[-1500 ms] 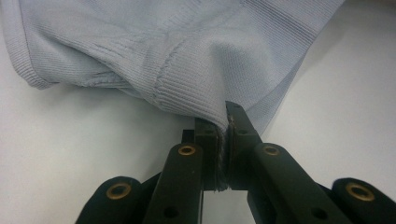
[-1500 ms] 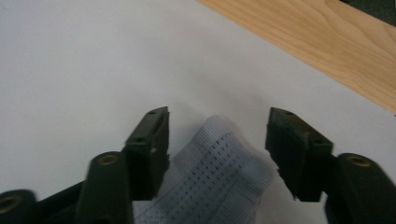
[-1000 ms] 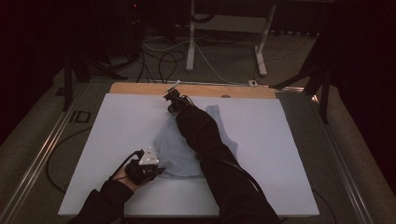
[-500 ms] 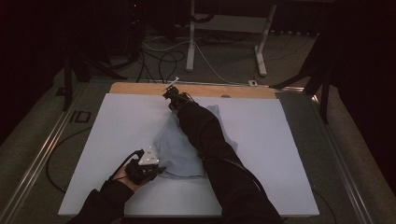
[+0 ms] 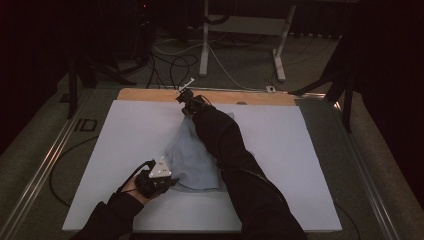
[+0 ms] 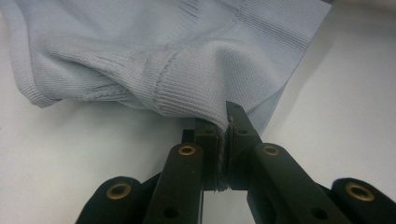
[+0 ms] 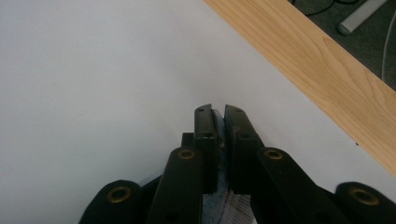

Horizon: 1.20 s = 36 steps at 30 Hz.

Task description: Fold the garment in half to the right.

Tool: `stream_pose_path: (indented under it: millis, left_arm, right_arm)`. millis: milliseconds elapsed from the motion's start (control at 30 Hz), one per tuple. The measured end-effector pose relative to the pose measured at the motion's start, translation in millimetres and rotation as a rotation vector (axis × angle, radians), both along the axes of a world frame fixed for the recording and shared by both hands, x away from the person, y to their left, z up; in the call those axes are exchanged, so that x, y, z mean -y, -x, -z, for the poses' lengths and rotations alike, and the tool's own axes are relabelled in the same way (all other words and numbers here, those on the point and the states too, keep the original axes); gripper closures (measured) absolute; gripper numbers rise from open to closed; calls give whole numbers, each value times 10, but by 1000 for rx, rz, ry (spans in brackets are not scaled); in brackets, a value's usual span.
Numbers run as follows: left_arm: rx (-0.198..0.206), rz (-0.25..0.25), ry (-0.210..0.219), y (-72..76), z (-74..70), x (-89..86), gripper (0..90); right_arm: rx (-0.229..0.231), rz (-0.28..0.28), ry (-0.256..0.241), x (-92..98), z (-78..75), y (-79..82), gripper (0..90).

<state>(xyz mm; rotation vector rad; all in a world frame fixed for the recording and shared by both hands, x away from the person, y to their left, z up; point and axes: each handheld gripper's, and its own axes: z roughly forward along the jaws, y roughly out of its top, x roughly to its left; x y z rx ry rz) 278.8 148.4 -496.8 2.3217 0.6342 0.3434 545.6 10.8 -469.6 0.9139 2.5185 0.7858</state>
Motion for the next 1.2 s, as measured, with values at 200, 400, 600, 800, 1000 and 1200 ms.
stream_pose_path:
  millis: [200,400,600,800,1000,1200]
  left_arm:
    - [12,14,-5,7,-69,32,870]
    - [28,23,-7,6,-162,67,870]
    - [41,41,-11,2,-243,122,870]
    - [57,86,-9,-12,-297,185,870]
    - [71,113,-23,-30,-366,262,870]
    - [84,139,-30,-48,-435,359,870]
  right_arm:
    - [12,-5,-5,50,-84,26,851]
    - [18,-10,-17,115,-162,38,851]
    - [27,-15,-34,189,-229,55,851]
    - [27,-8,-54,270,-294,71,851]
    - [42,-4,-70,385,-374,80,851]
    - [55,2,-88,490,-453,103,850]
